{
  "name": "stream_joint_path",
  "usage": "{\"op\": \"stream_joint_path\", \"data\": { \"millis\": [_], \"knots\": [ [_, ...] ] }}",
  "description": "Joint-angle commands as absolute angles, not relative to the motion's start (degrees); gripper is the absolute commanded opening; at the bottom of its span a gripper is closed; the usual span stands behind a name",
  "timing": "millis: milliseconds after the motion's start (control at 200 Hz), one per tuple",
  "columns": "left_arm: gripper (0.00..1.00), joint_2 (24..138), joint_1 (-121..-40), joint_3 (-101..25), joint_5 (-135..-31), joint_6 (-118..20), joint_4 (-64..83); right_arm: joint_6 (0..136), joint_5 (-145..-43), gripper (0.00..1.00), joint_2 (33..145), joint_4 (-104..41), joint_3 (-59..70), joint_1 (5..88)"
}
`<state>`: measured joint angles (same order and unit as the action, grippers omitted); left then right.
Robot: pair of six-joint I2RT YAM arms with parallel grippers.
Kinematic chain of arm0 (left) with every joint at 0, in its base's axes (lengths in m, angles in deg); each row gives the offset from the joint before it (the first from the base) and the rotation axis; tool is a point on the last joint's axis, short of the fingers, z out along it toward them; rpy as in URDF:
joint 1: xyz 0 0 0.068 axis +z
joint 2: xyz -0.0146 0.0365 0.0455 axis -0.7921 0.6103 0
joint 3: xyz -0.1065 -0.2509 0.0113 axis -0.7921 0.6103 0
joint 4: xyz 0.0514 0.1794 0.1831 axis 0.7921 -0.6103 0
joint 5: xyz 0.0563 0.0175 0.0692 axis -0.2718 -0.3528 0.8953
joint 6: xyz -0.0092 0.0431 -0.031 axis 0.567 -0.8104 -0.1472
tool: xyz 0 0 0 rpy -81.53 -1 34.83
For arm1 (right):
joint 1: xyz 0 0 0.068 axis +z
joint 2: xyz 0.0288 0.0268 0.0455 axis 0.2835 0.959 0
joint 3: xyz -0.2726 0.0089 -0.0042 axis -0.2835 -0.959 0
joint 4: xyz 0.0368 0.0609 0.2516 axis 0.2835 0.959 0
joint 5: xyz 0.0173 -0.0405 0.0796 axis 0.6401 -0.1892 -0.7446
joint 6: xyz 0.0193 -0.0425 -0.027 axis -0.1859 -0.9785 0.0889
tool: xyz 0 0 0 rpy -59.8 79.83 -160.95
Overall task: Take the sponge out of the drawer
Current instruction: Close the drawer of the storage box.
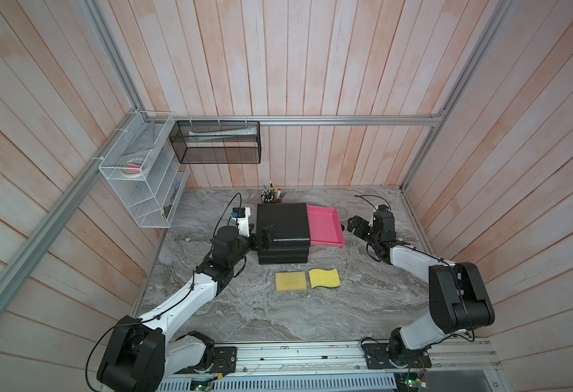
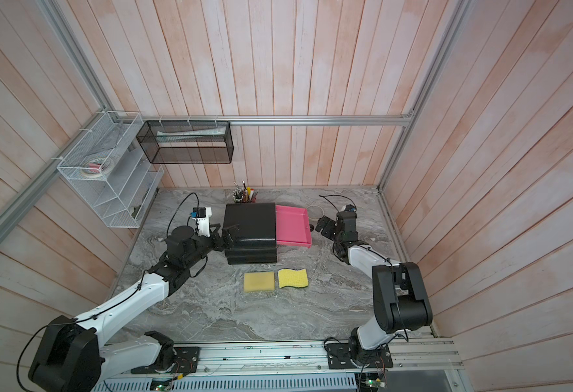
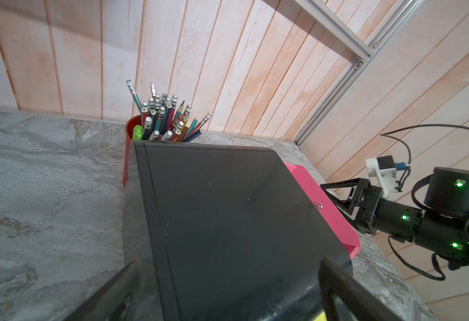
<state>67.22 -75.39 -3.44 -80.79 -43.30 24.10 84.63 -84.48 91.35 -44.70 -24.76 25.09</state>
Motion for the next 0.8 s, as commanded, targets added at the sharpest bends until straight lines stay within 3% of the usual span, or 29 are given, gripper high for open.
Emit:
{"op": "stream_joint_path", "data": {
  "millis": [0, 795],
  "knots": [
    [1.0, 69.1, -74.4, -5.8, -85.5, -42.0, 27.5, 83.4, -88.4, 0.98, 92.0, -45.0, -23.3, 25.0],
    [1.0, 75.2, -73.9, -7.0, -92.6, -41.1, 30.8, 84.5, -92.7, 0.98, 93.7, -48.6, -21.8, 33.4]
  ]
}}
